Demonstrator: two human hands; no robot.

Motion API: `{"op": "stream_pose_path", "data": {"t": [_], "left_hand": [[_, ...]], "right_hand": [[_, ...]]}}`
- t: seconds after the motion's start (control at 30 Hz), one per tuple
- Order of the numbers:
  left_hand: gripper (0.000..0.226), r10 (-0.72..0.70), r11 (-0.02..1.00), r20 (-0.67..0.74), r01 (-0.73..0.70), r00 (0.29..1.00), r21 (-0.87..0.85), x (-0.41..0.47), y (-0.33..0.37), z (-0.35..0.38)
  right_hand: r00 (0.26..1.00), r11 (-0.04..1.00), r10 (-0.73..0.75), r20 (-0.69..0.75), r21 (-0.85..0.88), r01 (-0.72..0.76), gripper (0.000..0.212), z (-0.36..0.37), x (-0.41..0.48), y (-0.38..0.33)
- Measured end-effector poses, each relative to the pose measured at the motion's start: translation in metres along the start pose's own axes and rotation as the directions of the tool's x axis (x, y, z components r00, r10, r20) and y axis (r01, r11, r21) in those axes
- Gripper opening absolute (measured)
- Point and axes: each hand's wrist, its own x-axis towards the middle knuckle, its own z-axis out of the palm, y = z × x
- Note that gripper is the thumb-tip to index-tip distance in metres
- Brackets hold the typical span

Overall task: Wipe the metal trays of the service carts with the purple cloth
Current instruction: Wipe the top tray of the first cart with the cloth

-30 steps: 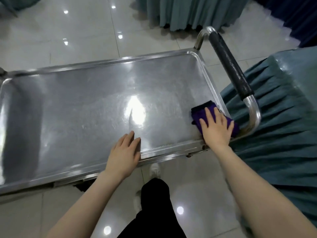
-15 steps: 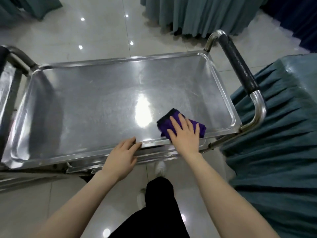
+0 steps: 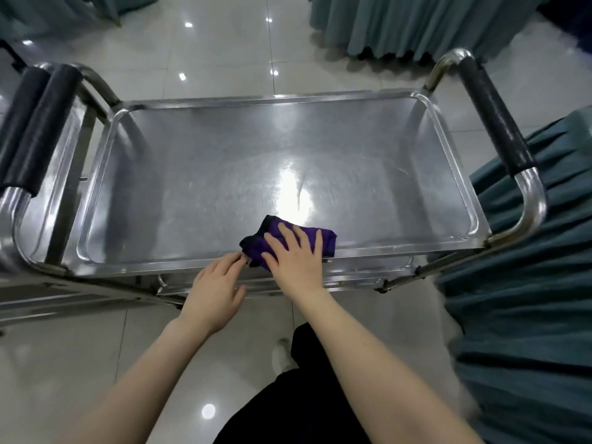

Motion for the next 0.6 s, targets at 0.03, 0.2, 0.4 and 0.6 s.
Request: {"op": "stream_pose_path", "data": {"t": [0.03,0.2,0.4,0.6], "left_hand": [[0.055,-0.032,0.999,-0.014,0.032,0.999,-0.004,-0.002,-0.006,-0.002],[0.055,-0.043,0.999,-0.024,0.043,0.999,-0.01,-0.009,-0.021,-0.001],[0.054,-0.111,0.987,-0.095,0.099,0.989,-0.126,-0.015,-0.013,0.005],[0.056,-0.12,0.993,0.012,0.12,0.993,-0.012,-0.009,-0.034,-0.016]], "right_hand": [[0.999,0.999,-0.043,0.013,-0.001,0.043,0.043,-0.001,0.0,0.009],[0.993,0.996,0.055,-0.105,-0.06,-0.062,0.041,-0.023,-0.029,0.114],[0.99,0.991,0.105,-0.092,-0.074,-0.112,0.037,-0.033,-0.036,0.111],[0.948,0.954,-0.299,0.108,0.013,0.299,0.041,-0.007,0.017,-0.016]]}}
